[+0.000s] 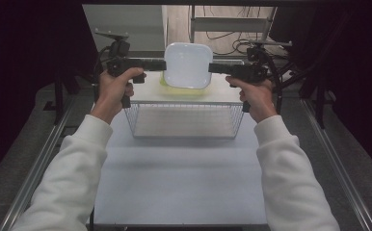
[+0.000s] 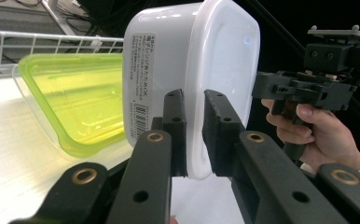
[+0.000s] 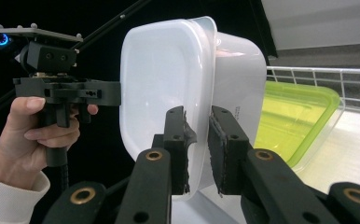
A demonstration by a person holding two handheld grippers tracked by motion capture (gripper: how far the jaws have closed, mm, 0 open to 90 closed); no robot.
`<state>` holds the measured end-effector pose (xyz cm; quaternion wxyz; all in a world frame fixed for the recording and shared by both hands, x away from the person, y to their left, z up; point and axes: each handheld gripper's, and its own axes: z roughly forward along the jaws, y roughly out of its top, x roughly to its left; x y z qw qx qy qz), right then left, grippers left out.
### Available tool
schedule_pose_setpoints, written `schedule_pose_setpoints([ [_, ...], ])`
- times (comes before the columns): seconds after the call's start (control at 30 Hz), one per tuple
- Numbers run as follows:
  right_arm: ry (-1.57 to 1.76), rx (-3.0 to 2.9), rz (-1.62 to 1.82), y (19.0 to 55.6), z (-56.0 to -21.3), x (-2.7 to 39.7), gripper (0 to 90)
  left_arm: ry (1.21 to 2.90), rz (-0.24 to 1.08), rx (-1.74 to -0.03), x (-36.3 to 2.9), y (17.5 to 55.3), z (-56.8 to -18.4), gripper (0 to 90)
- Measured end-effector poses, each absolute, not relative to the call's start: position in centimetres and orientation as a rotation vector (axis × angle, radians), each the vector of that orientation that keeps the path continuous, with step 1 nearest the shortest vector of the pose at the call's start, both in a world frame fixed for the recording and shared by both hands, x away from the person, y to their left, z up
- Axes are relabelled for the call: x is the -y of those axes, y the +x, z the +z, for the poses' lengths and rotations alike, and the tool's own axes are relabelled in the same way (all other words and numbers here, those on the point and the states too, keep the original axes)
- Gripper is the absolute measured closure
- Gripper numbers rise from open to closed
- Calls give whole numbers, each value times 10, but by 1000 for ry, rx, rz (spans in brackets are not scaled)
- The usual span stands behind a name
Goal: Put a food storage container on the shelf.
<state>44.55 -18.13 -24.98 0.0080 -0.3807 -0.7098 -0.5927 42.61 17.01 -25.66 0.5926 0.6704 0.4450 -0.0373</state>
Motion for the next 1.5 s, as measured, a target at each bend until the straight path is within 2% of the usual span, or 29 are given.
schedule_pose_setpoints([
  [0.87, -1303, 2198, -1718, 491, -255, 172, 768, 1545, -195, -1142, -176, 475, -273, 790],
  [1.5, -1445, 2033, -1624, 520, -260, 170, 727, 1405, -354, -1208, -183, 502, -286, 784],
])
